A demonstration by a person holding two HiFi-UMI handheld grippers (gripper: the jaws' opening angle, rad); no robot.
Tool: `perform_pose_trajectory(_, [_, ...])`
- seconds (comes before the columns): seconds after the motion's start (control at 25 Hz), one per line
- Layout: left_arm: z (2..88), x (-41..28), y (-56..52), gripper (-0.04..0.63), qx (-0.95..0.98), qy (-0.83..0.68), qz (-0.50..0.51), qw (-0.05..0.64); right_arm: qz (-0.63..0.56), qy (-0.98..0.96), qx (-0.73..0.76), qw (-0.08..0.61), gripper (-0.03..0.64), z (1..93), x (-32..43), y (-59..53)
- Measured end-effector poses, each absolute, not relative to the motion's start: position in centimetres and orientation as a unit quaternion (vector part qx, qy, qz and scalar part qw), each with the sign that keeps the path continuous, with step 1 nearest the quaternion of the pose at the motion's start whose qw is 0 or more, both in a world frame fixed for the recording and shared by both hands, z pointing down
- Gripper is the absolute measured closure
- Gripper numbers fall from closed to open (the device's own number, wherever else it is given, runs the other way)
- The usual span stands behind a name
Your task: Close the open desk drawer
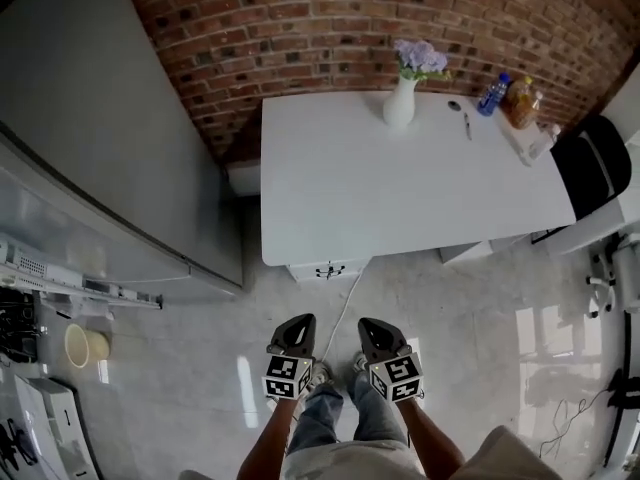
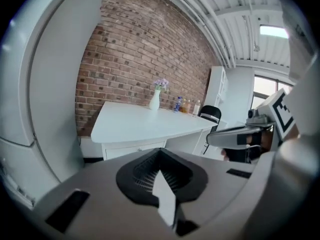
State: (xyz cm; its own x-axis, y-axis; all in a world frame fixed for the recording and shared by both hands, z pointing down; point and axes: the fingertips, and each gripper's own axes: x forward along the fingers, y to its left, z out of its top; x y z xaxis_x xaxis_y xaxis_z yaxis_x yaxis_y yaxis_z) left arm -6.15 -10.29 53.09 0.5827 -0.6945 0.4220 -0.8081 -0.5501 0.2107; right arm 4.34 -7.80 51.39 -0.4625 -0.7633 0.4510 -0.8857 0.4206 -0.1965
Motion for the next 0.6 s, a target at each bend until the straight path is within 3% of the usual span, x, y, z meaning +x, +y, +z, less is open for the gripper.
perform_pose_trajectory(0.6, [38.9, -7.0, -7.2, 0.583, 0.885, -0.433, 0.103, 0.139, 0.130, -0.831, 0.528, 0.116, 0.598, 36.9, 3.8, -6.0])
